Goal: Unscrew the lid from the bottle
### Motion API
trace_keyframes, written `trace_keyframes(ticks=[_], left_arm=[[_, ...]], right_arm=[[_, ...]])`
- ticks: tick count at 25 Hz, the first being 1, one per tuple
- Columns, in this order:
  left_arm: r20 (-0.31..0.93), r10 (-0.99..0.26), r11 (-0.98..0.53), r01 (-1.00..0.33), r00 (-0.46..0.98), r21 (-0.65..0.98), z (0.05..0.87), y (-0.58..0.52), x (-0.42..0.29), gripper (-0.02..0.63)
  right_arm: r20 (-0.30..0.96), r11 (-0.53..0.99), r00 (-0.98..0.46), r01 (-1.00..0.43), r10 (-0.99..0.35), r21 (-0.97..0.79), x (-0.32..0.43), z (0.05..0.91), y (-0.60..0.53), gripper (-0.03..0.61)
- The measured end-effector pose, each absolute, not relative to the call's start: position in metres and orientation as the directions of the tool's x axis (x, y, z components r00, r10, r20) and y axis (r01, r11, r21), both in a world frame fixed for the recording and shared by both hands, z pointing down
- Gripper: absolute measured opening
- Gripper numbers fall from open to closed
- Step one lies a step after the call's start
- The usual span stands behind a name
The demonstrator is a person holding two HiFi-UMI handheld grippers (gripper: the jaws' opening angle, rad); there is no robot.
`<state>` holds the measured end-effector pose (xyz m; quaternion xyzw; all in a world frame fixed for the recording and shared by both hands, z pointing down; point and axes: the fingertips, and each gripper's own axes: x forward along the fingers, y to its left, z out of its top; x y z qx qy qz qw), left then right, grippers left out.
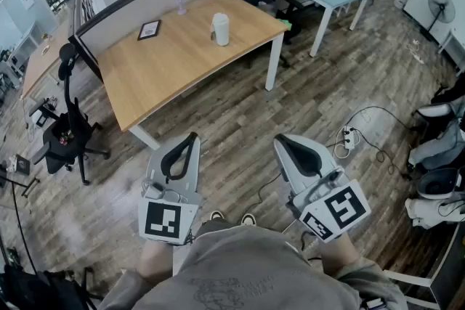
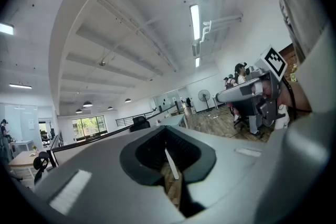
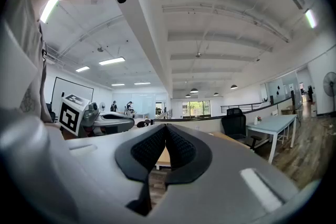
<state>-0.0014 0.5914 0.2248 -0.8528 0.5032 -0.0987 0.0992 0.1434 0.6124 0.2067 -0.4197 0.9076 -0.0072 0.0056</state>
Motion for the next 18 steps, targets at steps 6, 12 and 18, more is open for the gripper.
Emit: trace_keyframes(ticks=[6, 12, 18], left_arm=[[0.071, -0.878, -0.475, -0.841, 0.473, -0.259, 0.222, 0.594, -0.002, 0.0], [0.067, -0.876, -0.479, -0.843, 0.478, -0.246, 0.225, 0.595, 0.004, 0.001], [-0.038, -0.898, -0.421, -0.883, 0.437, -0.21, 0.215, 0.594, -0.003, 0.159]], right_arm=[[-0.018, 0.64, -0.64, -0.768, -0.768, 0.005, 0.145, 0.202, 0.617, 0.011], [0.004, 0.633, -0.633, -0.774, -0.774, -0.011, 0.155, 0.212, 0.615, 0.011], [-0.041, 0.562, -0.561, -0.827, -0.827, -0.002, 0.172, 0.211, 0.61, 0.228]])
